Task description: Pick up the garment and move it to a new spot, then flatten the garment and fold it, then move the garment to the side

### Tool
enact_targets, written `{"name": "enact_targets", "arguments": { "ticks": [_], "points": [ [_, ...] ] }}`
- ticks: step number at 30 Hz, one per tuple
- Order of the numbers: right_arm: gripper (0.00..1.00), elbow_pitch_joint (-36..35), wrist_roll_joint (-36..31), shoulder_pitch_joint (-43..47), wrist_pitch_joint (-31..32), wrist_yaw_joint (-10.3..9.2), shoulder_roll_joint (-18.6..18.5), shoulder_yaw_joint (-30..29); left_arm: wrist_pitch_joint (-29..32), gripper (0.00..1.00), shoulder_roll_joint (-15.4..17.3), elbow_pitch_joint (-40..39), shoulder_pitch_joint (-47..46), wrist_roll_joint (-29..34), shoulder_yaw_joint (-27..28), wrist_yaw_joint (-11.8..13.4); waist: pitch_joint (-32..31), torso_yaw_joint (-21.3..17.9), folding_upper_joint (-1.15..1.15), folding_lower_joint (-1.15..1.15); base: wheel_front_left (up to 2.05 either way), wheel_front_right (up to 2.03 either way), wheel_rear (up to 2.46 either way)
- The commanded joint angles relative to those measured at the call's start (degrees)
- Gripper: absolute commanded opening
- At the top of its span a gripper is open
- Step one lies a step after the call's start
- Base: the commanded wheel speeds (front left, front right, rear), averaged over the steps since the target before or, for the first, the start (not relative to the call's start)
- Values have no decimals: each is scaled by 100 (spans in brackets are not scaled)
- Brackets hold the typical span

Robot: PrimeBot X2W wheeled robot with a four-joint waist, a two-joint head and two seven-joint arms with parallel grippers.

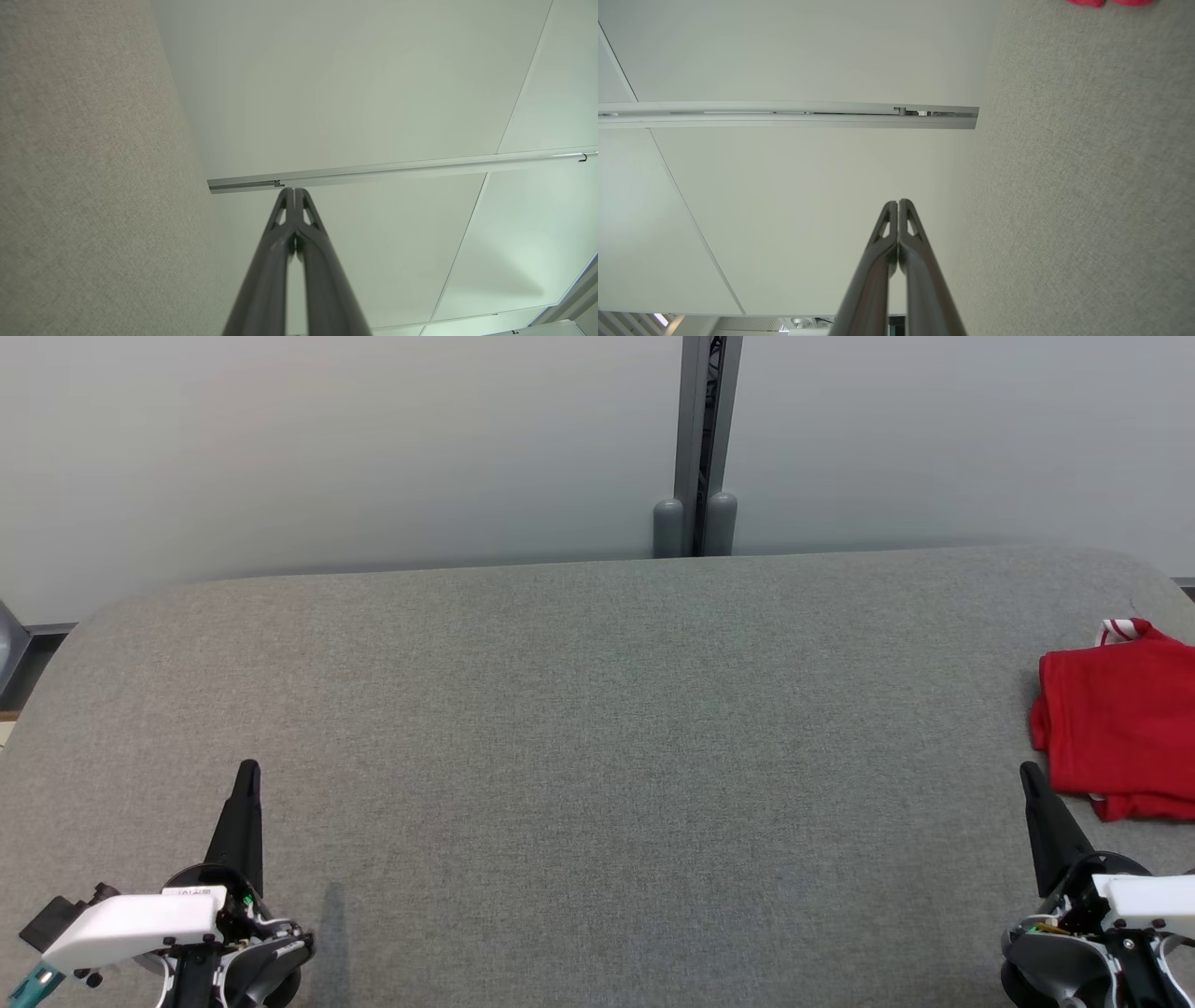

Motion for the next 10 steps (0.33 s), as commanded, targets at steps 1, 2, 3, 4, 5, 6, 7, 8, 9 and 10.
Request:
{"name": "enact_targets", "arguments": {
  "ticks": [1, 2, 3, 4, 5, 6, 7, 8, 9, 10],
  "points": [
    [0, 13, 7, -24, 25, 2, -53, -9, 16, 0, 30, -16, -86, -8, 22, -23, 0, 0, 0, 0, 0, 0, 0],
    [0, 13, 7, -24, 25, 2, -53, -9, 16, 0, 30, -16, -86, -8, 22, -23, 0, 0, 0, 0, 0, 0, 0],
    [0, 13, 7, -24, 25, 2, -52, -9, 16, 0, 30, -16, -86, -8, 22, -23, 0, 0, 0, 0, 0, 0, 0],
    [0, 13, 8, -24, 25, 2, -52, -9, 16, 0, 30, -15, -86, -8, 22, -23, 0, 0, 0, 0, 0, 0, 0],
    [0, 13, 7, -24, 25, 2, -52, -9, 16, 0, 30, -15, -86, -8, 22, -23, 0, 0, 0, 0, 0, 0, 0],
    [0, 13, 7, -24, 25, 2, -52, -9, 16, 0, 30, -15, -86, -8, 22, -23, 0, 0, 0, 0, 0, 0, 0],
    [0, 13, 7, -24, 25, 2, -52, -9, 16, 0, 30, -15, -86, -8, 22, -23, 0, 0, 0, 0, 0, 0, 0],
    [0, 13, 7, -24, 25, 2, -52, -9, 16, 0, 30, -15, -86, -8, 22, -23, 0, 0, 0, 0, 0, 0, 0],
    [0, 13, 7, -24, 25, 2, -52, -9, 16, 0, 30, -15, -86, -8, 22, -23, 0, 0, 0, 0, 0, 0, 0],
    [0, 13, 7, -24, 26, 2, -52, -9, 16, 0, 30, -15, -86, -8, 22, -23, 0, 0, 0, 0, 0, 0, 0]
  ]
}}
